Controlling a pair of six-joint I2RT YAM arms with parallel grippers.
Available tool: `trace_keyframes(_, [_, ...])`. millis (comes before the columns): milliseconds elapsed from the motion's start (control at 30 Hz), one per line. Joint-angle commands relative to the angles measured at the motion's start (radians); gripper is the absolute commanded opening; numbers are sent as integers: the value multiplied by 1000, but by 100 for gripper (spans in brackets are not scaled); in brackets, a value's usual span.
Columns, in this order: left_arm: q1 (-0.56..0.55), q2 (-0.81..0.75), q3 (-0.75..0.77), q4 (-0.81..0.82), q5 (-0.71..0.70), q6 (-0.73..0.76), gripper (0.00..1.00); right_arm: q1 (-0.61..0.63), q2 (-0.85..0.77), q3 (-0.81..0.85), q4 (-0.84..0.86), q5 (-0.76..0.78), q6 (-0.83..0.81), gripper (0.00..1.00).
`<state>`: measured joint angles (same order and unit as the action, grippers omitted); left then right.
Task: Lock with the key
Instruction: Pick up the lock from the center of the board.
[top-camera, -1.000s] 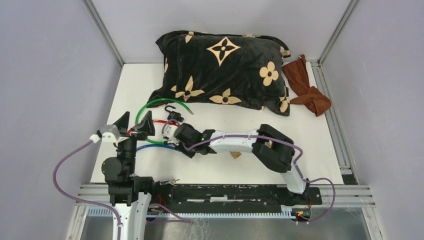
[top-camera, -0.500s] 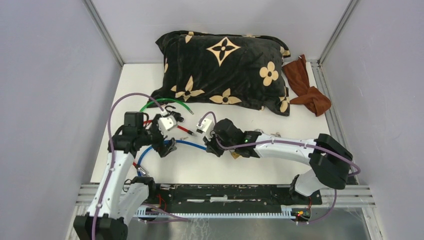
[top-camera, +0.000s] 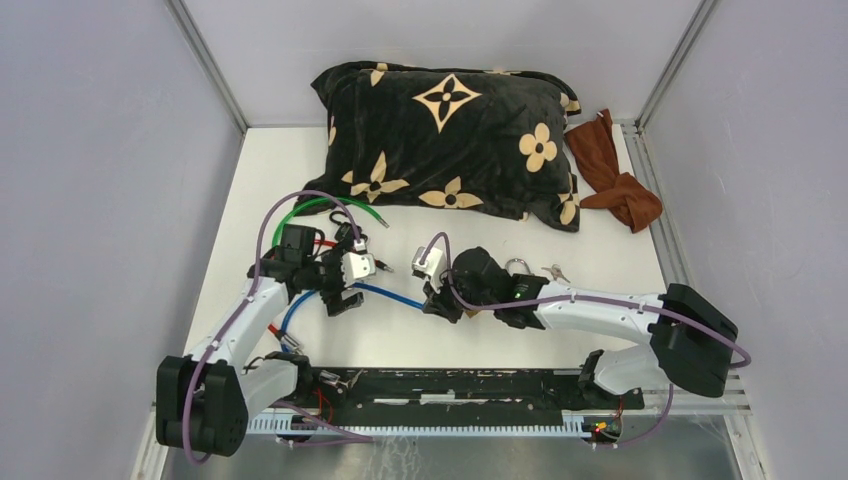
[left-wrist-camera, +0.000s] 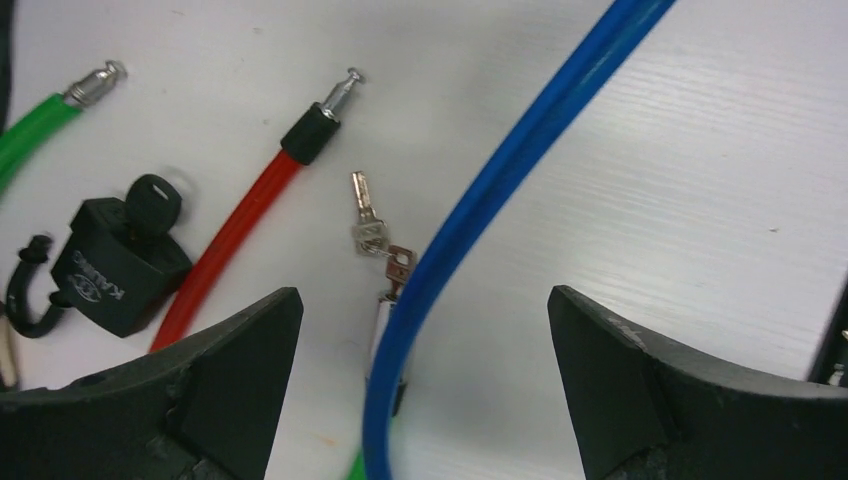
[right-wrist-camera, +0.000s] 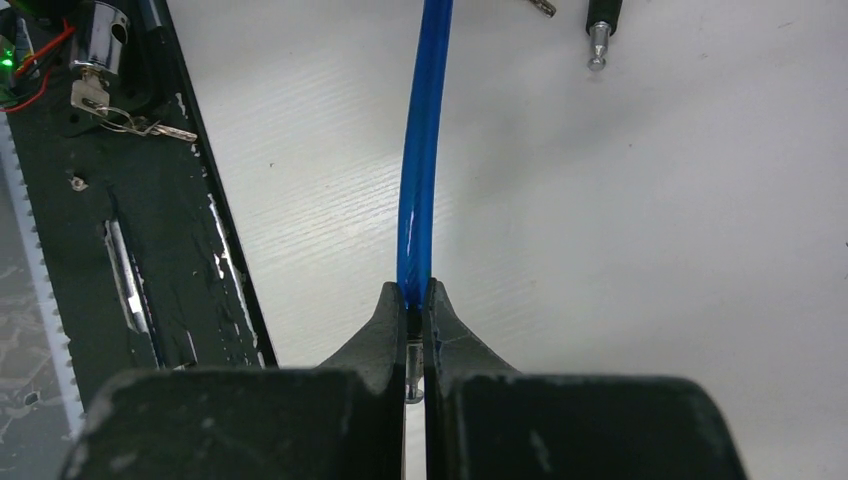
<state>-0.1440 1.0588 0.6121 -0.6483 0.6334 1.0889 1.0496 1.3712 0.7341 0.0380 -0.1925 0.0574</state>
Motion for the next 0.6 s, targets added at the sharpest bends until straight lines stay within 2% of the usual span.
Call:
trace_keyframes(0, [-26, 26, -48, 215, -3, 143, 97, 1, -54, -19, 83, -75, -28, 0])
trace_keyframes(67, [-40, 30, -69, 235, -10, 190, 90, 1, -52, -18, 78, -90, -29, 0])
trace_keyframes(133, [-42, 27, -79, 237, -6, 226, 75, 1, -52, -18, 66, -91, -34, 0])
trace_keyframes(167, [-41, 23, -79, 237, -5, 234, 65, 0, -53, -19, 63, -91, -38, 0])
trace_keyframes(300, [-42, -3, -75, 179, 15, 295, 12, -13, -57, -25, 69, -124, -36, 0])
trace_keyframes(333, [-42, -13, -72, 155, 30, 315, 4, -18, -51, -19, 67, -137, -36, 0])
trace_keyframes(467, [-54, -64, -59, 57, 58, 406, 2, -39, -1, 46, 8, -234, -42, 2])
trace_keyframes(567, [-104, -120, -69, 35, -3, 517, 2, -57, 61, 141, -78, -308, -33, 41])
